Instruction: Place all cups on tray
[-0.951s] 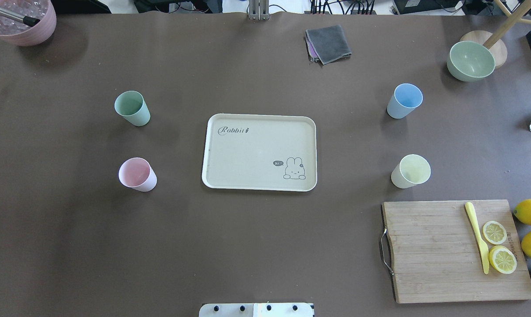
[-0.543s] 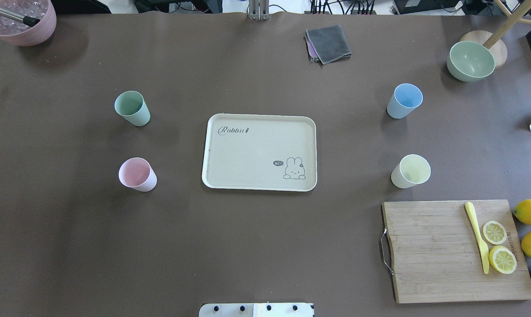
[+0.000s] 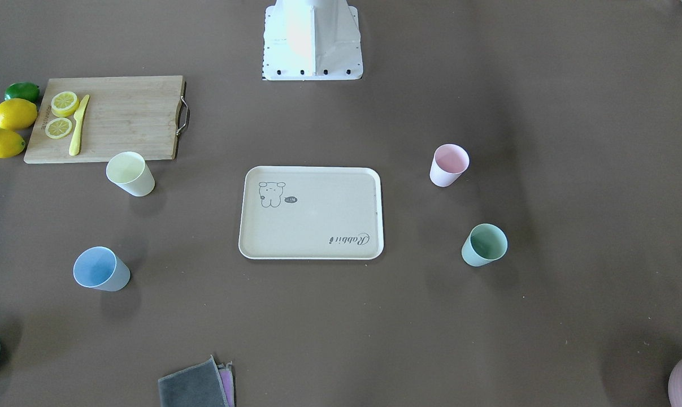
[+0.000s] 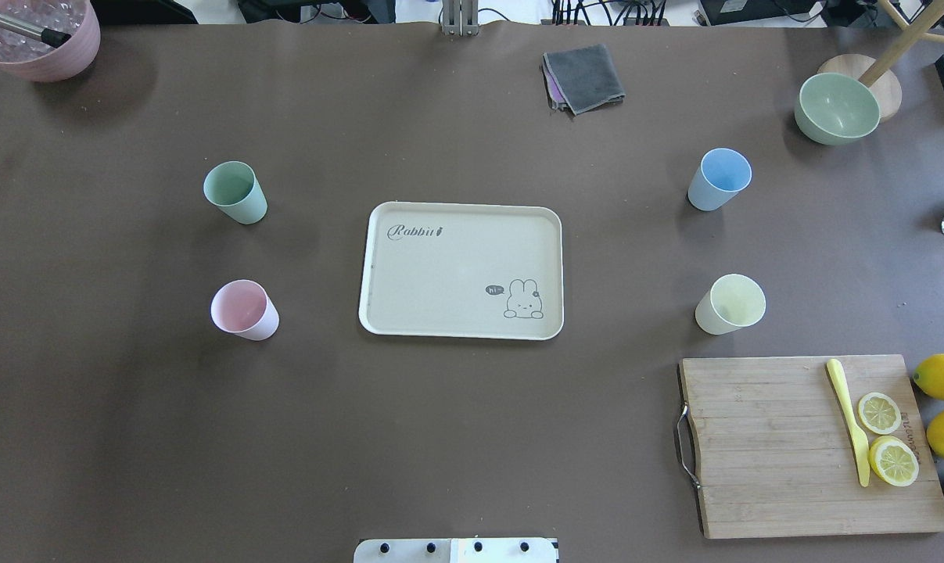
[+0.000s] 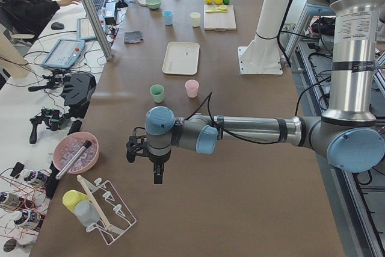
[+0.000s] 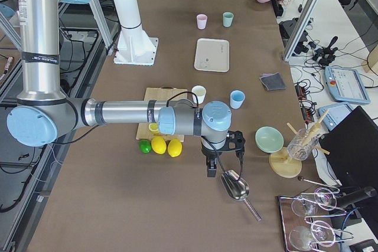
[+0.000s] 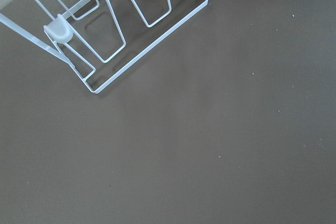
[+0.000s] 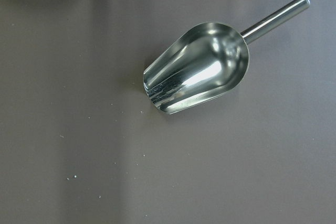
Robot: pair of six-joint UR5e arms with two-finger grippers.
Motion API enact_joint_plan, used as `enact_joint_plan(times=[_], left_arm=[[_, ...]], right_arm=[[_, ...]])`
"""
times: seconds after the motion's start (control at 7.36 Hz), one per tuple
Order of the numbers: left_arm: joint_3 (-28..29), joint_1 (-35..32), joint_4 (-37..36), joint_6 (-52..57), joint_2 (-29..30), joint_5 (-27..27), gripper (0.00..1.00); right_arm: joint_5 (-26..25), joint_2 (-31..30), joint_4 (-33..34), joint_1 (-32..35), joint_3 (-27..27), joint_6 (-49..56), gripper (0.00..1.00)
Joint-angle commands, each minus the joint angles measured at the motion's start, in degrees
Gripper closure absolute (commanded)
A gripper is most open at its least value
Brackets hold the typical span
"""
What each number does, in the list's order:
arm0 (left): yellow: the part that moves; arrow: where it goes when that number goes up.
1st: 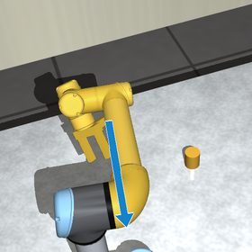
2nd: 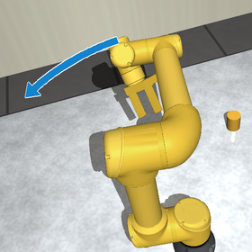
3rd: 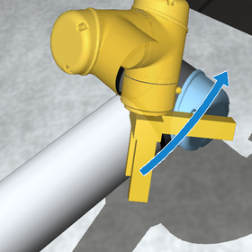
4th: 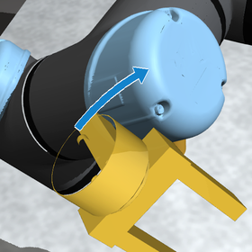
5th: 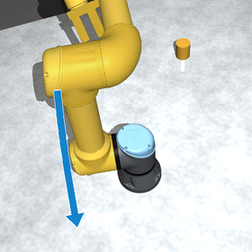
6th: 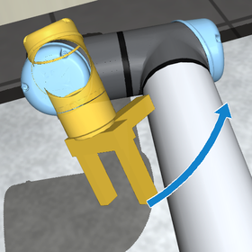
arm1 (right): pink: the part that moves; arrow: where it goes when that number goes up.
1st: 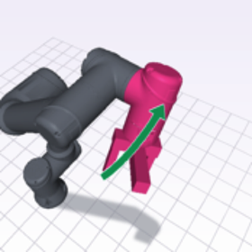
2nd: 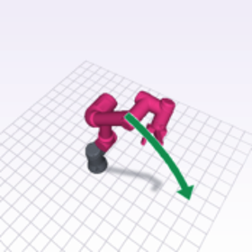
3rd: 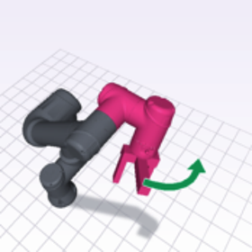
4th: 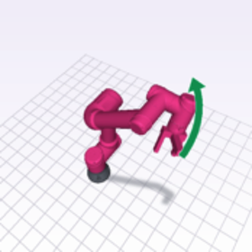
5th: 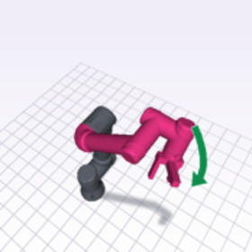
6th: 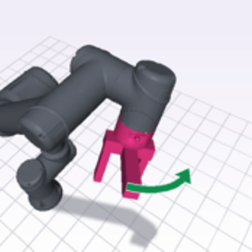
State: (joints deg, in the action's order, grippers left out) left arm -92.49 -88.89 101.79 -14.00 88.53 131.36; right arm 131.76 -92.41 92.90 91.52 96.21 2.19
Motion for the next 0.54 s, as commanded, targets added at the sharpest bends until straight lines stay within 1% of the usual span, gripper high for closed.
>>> enact_joint_plan(times=[0.0, 0.14, 0.27, 0.41], left_arm=[[-0.8, 0.0, 0.7, 0.6, 0.6, 4.7, 0.02], [-2.6, 0.7, 1.6, 0.4, 1.6, 5.6, 0.02], [-4.1, 5.3, 5.5, -0.4, 1.6, 5.6, 0.02], [-3.6, 9.4, 9.5, -1.6, 1.7, 5.2, 0.02]], right_arm=[[0.2, 1.0, 0.1, -0.3, 1.8, 0.0, 0.00], [-0.5, 2.5, 0.3, -3.1, 2.1, -0.1, 0.00], [-1.8, 2.7, 0.0, -5.3, 2.8, -0.1, 0.00], [-1.0, 3.3, 0.3, -6.4, 3.4, -1.0, 0.00]])
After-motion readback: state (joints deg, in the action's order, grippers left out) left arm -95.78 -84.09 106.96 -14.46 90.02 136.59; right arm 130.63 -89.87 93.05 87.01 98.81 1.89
